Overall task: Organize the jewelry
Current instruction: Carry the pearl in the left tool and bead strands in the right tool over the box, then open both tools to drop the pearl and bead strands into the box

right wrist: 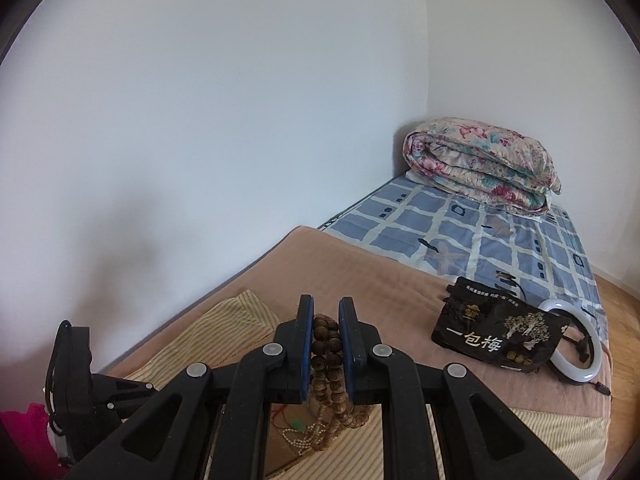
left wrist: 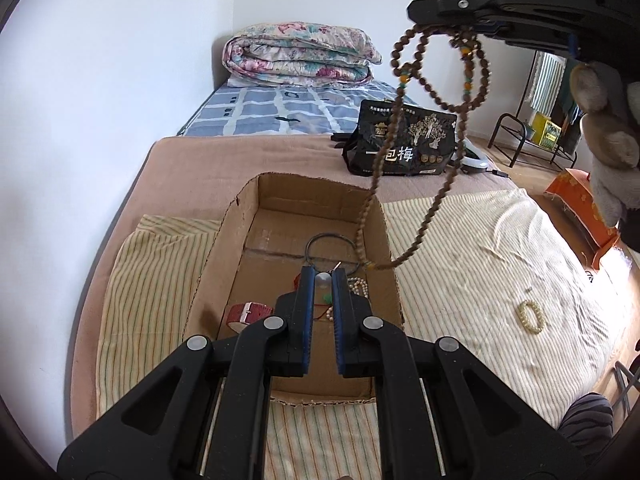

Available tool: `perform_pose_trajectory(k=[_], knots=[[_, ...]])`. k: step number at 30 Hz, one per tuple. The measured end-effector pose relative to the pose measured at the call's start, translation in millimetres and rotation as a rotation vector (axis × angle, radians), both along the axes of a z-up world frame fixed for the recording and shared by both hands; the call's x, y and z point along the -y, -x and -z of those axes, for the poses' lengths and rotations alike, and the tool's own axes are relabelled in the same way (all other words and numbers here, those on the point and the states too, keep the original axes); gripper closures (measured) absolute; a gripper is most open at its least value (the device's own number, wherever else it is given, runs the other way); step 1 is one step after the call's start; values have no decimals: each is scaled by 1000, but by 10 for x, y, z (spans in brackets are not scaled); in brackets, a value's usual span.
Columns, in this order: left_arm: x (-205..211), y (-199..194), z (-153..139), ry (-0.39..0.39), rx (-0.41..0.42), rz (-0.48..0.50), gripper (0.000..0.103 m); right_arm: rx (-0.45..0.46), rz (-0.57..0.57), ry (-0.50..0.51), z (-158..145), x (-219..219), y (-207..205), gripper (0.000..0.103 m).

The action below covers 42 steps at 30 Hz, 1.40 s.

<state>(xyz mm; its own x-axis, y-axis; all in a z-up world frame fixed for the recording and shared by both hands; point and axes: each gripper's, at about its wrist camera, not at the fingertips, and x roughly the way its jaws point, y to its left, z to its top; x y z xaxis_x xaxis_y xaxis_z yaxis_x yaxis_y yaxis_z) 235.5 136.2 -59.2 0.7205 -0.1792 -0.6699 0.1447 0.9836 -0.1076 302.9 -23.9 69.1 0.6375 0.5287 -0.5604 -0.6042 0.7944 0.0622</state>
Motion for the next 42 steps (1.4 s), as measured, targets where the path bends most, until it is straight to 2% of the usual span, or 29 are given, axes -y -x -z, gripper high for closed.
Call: perform_pose_trajectory(k=[7, 16, 23, 29, 35, 36, 37, 38, 39, 40, 42], knots=[[-31, -29, 110, -8, -18, -22, 96, -48, 9, 18, 273, -118, -154, 92], [-120, -97, 242, -7, -54, -101, 96, -145, 64, 26, 751, -109, -329, 92], [-124, -121, 313, -8, -65, -110, 96, -212, 88, 17, 1059, -67, -410, 92], [-126, -151, 339, -11, -69, -117, 96, -246, 94, -10, 1151, -58, -446, 92], [-102, -173, 340, -16, -66, -117, 96, -242, 83, -19, 1135, -119, -454, 91], [-97, -174, 341, -18, -64, -117, 94, -241, 84, -19, 1137, -123, -455, 86], [-93, -170, 339, -19, -62, -117, 82, -237, 85, -15, 1138, -132, -450, 70], [-96, -166, 335, -17, -59, -118, 64, -233, 87, -11, 1136, -138, -444, 61], [-96, -156, 327, -14, -51, -122, 58, -227, 93, -4, 1137, -143, -436, 44], [-101, -150, 314, -11, -44, -125, 55, -221, 98, -2, 1132, -140, -430, 36], [-104, -150, 306, -13, -42, -128, 55, -211, 107, -2, 1125, -130, -411, 33]])
